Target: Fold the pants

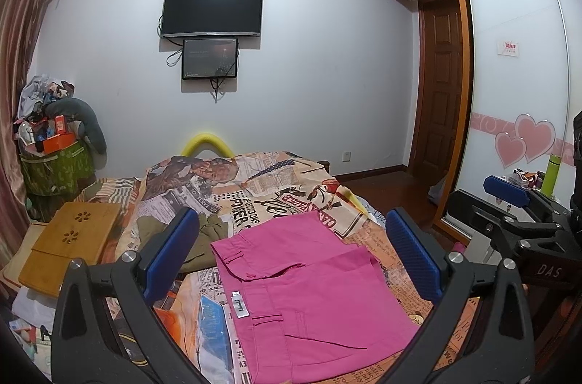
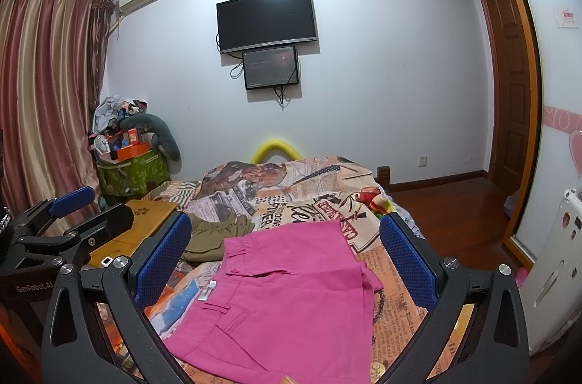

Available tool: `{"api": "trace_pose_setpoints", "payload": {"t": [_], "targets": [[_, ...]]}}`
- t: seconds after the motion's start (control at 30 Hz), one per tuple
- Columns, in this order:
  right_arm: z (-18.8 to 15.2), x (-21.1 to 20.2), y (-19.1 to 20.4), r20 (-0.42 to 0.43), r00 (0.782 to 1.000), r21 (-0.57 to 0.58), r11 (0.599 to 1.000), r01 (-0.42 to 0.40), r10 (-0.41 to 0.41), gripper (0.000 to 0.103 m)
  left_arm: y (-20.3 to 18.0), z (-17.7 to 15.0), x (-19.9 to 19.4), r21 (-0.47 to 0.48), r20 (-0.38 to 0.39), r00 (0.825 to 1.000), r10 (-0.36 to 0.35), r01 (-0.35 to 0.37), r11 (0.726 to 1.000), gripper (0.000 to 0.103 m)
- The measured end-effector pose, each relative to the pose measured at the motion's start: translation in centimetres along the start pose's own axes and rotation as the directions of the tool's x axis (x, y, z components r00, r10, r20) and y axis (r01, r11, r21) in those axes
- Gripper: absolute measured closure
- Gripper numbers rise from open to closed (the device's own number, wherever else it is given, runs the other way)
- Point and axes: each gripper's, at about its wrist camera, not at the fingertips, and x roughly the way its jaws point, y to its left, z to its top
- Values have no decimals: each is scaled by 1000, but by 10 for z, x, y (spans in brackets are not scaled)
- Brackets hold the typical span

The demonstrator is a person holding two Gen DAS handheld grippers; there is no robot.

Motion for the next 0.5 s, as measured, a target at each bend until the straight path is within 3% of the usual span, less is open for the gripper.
{"api": "trace_pose_setpoints", "payload": {"t": [0.5], "targets": [[-2, -5, -3, 0, 1000, 1, 1000, 2, -2, 0, 1, 0, 0, -7, -5, 1000, -2, 2, 1000, 0]]}}
